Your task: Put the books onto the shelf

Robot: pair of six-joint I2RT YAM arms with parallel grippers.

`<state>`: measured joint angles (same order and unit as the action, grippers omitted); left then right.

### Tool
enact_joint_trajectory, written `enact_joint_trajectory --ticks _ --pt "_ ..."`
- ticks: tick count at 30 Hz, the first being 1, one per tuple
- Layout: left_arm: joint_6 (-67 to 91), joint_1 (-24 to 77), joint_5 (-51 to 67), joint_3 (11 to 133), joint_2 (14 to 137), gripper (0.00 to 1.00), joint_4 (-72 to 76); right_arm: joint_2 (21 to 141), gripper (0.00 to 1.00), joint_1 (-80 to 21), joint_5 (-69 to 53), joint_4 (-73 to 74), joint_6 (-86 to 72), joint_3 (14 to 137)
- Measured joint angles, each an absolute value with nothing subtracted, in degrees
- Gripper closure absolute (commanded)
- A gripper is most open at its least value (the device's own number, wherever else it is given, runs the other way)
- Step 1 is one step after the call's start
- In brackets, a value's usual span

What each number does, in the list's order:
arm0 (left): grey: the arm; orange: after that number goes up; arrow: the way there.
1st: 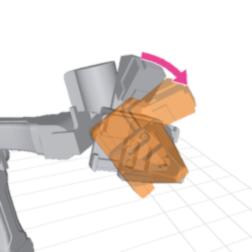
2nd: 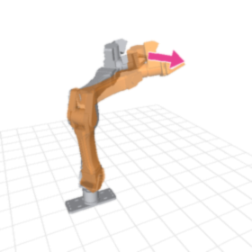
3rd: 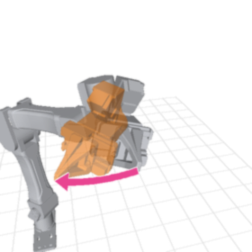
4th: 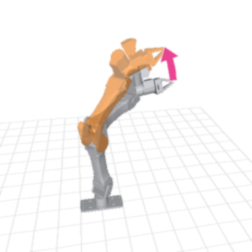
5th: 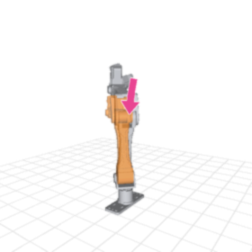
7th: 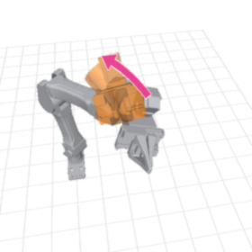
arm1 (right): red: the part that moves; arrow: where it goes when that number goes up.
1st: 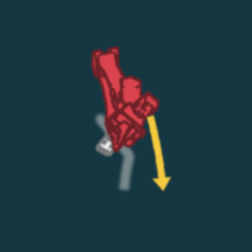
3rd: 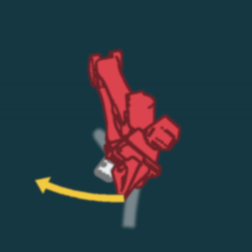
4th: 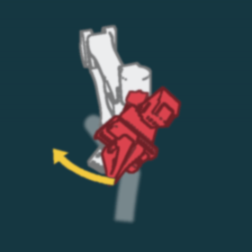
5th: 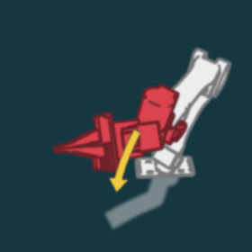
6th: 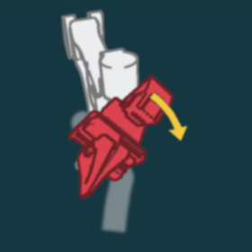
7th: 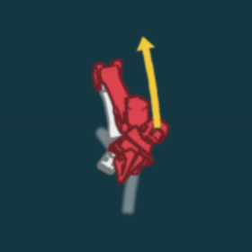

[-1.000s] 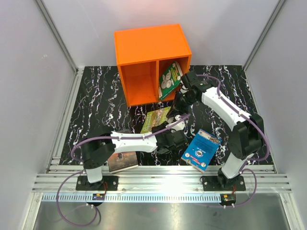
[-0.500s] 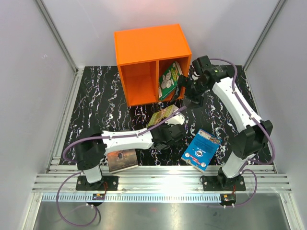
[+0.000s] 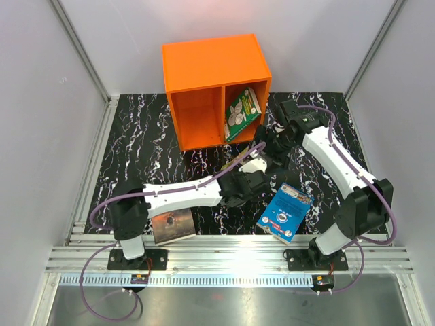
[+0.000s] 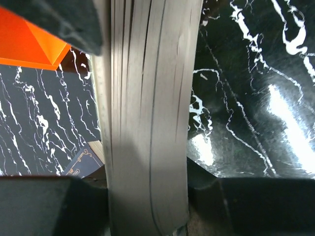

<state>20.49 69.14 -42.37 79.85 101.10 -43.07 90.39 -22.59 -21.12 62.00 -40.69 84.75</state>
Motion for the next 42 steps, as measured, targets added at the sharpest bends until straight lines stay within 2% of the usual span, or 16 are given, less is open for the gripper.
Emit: enact_joint_trajectory --ticks 10,14,15,18,21,22,25,26,28,29,31,32,33,34,35,42 --pt "25.6 69.6 -42.1 90.2 107.2 1.00 -51.1 90.3 0.02 -22.3 -20.6 57.9 -40.6 84.8" --pt "27.3 69.7 -41.9 92.0 108.7 1.00 -54.9 90.2 0.24 -22.2 -20.7 55.1 -39.6 82.5" --pt "27.9 69.8 -42.0 92.3 109.0 1.00 -55.8 90.2 0.36 -22.2 -20.6 54.5 -39.3 81.8" --pt "30.2 70.3 -42.0 93.8 110.4 1.00 -59.0 90.2 0.37 -22.2 -20.6 53.0 -39.0 79.9" --pt "33.8 70.7 -42.5 95.2 111.5 1.00 -62.0 90.1 0.45 -22.2 -21.2 51.4 -39.3 78.7" --pt "35.0 70.8 -42.4 95.2 111.6 1.00 -62.4 90.0 0.55 -22.2 -21.9 50.4 -39.8 78.0" --pt "37.8 71.2 -42.3 95.2 111.6 1.00 -64.1 89.3 0.66 -22.2 -24.4 47.2 -41.9 75.5" --pt "38.7 71.3 -42.2 95.2 111.6 1.00 -64.6 88.8 0.74 -22.2 -25.2 45.8 -42.6 74.5" --pt "40.1 71.5 -42.0 95.2 111.6 1.00 -65.5 88.1 0.84 -22.2 -26.6 43.6 -44.4 72.8" --pt "40.6 71.7 -42.0 95.2 111.6 1.00 -66.0 87.7 1.00 -22.2 -27.3 42.5 -45.1 72.0" --pt "41.2 71.8 -41.9 95.2 111.6 1.00 -66.5 87.4 1.00 -22.2 -28.5 40.8 -46.4 71.0" --pt "41.5 71.8 -41.9 95.2 111.6 0.94 -66.7 87.3 1.00 -22.2 -29.0 40.0 -46.9 70.6" --pt "41.7 71.8 -41.8 95.2 111.6 0.79 -66.9 87.3 1.00 -22.2 -29.4 39.4 -47.3 70.4" --pt "41.9 71.8 -41.8 95.3 111.6 0.73 -67.2 87.3 1.00 -22.2 -29.7 39.1 -47.5 70.3" --pt "42.1 71.8 -41.8 95.5 111.5 0.62 -67.4 87.3 1.00 -22.2 -29.8 39.0 -47.7 70.3" --pt "47.4 71.5 -42.9 94.7 105.7 0.29 -64.3 87.3 1.00 -23.5 -29.4 43.9 -46.9 72.6"
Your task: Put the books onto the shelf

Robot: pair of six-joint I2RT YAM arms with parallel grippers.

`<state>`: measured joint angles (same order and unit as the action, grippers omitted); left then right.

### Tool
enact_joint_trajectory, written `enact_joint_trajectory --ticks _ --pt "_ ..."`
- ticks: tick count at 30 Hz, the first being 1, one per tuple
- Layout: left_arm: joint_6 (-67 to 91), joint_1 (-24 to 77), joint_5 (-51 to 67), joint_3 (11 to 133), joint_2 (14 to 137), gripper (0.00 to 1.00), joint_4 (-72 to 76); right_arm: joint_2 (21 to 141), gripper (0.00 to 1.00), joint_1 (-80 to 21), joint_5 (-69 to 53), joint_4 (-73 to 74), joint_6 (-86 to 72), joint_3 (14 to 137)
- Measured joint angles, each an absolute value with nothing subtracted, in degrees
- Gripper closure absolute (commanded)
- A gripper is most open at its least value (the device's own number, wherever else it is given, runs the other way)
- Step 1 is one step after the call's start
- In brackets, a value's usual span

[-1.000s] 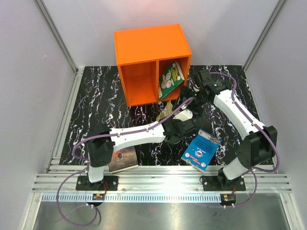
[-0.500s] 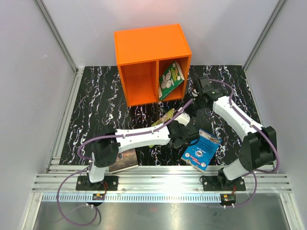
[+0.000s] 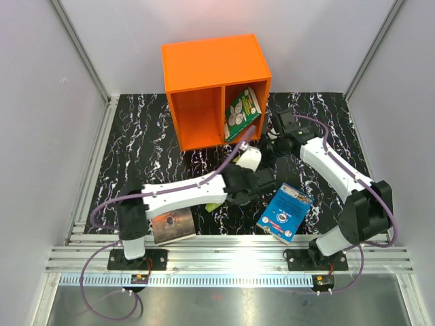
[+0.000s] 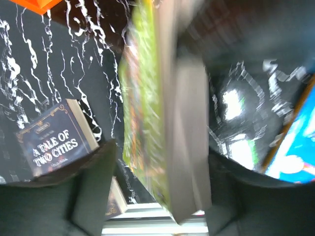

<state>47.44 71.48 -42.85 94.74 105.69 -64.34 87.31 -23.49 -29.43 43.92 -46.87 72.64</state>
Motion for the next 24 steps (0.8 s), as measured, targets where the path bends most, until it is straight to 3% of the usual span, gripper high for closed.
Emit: enact_joint_trajectory --ticks 1,4,12,18,24 --pt "48.5 71.2 -43.1 94.0 103.8 0.17 -63.8 87.3 1.00 -24.1 -29.5 45.3 -46.7 73.5" --pt "52.0 70.5 -43.5 91.7 98.3 0.01 -64.2 87.4 1.00 -25.2 -29.8 47.5 -46.3 76.5" --pt "63.6 70.4 -45.8 85.2 87.5 0.01 -69.9 88.1 1.00 -26.1 -28.7 54.2 -42.8 86.1" --pt "71.0 69.7 -47.7 80.0 70.3 0.01 -75.6 88.1 1.00 -25.6 -23.5 58.8 -38.5 88.6" --pt "67.8 69.6 -47.6 72.1 52.3 0.01 -75.2 88.0 1.00 -25.5 -22.0 60.3 -37.2 88.4"
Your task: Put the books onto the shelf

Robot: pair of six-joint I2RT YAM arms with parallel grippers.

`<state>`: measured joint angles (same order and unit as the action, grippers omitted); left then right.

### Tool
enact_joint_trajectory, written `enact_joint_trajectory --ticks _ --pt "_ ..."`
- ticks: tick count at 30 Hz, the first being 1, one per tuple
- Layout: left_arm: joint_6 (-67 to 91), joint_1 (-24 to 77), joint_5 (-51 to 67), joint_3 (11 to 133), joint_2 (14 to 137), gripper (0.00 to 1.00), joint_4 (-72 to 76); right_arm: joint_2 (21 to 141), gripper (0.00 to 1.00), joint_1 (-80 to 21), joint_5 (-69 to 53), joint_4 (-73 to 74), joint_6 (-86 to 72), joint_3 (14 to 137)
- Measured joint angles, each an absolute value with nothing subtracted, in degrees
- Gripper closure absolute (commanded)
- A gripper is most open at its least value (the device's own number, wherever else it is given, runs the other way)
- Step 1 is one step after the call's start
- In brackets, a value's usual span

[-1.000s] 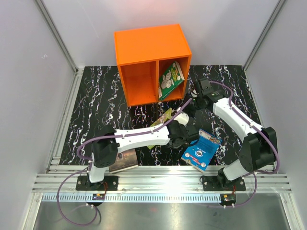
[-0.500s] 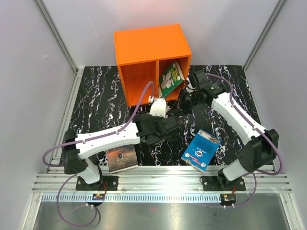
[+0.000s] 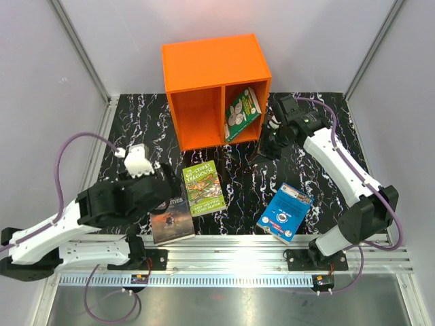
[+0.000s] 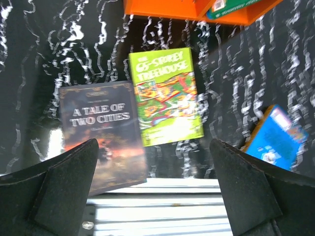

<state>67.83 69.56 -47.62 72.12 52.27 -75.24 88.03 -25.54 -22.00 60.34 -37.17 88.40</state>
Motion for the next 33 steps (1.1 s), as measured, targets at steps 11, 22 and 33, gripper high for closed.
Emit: enact_joint_trajectory --ticks 11,22,33 --pt "55.9 55.0 -28.6 50.0 58.8 0.01 -55.7 84.9 0.00 -25.6 -31.7 41.6 -42.2 67.2" --pt "47.4 41.0 -7.9 41.8 74.0 0.01 -34.6 106.7 0.00 -32.0 -33.5 21.9 -44.9 67.3" --pt "45.4 39.3 -3.1 38.7 75.5 0.01 -25.7 116.6 0.25 -34.0 -35.7 10.6 -49.2 70.5"
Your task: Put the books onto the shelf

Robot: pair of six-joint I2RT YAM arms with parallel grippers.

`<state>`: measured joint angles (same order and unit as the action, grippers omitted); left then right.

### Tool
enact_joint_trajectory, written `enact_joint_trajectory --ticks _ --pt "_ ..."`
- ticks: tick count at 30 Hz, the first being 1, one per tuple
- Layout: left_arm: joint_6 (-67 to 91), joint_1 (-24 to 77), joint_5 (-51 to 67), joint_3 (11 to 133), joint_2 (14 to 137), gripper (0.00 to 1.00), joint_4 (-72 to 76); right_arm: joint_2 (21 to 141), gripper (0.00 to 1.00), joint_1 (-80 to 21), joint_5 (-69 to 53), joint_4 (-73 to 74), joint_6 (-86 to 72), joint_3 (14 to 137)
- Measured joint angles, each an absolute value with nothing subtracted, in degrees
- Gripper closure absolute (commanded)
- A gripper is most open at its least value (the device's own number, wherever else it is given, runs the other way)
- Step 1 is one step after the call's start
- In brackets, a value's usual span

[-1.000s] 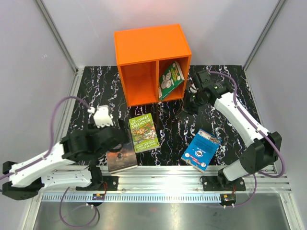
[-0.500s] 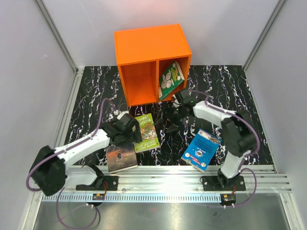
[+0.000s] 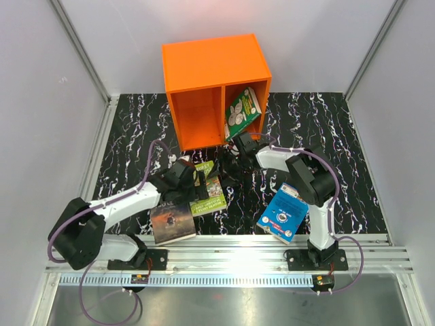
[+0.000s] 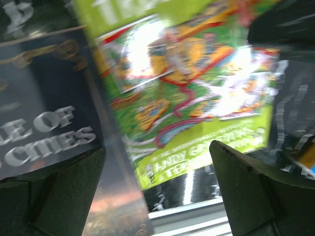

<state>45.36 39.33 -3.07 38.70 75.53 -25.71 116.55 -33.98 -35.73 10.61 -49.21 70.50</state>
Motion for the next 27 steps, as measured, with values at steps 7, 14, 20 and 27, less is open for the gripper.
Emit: enact_joint_trajectory --ticks 7,14,20,27 --pt "46.2 38.3 3.1 35.2 80.8 0.04 -13.3 116.6 0.66 -34.4 -29.8 8.8 -49.4 70.4" --pt "48.2 38.1 13.0 35.1 84.4 0.06 -5.6 113.2 1.00 -34.8 -23.1 7.3 -48.0 70.4" --pt "49.1 38.0 17.4 35.5 84.6 0.07 -4.9 109.3 1.00 -36.0 -19.7 6.8 -47.6 67.3" --pt "44.6 40.1 13.3 35.7 73.2 0.04 -21.3 102.7 1.00 -40.2 -20.7 13.0 -47.8 64.1"
